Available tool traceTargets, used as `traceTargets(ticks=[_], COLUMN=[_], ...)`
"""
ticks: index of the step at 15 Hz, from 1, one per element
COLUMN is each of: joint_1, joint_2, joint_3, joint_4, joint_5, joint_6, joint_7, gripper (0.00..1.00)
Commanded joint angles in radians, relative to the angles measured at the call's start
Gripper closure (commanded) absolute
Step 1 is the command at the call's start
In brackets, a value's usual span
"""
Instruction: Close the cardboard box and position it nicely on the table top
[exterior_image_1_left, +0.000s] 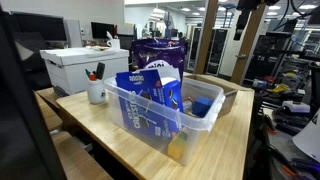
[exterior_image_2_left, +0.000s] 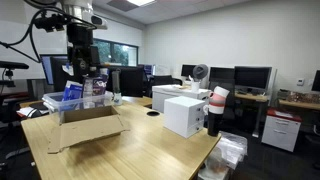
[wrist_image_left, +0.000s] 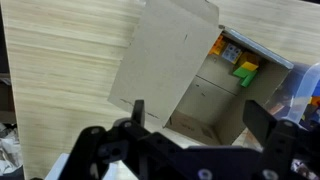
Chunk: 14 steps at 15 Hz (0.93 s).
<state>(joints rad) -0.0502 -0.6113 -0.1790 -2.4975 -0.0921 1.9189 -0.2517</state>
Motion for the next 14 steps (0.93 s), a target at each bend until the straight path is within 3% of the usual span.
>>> traceTargets(ticks=[1, 11, 14], joint_1=[-0.008, -0.008, 0.002], joint_2=[0.001, 0.001, 0.014], joint_3=[0.007, 0.007, -0.047], joint_4=[0.002, 0.002, 0.025], joint_5=[0.005, 0.005, 0.084], joint_6=[-0.002, -0.002, -0.028], joint_7=[-0.004, -0.004, -0.043], gripper=[0.00, 0.00, 0.00])
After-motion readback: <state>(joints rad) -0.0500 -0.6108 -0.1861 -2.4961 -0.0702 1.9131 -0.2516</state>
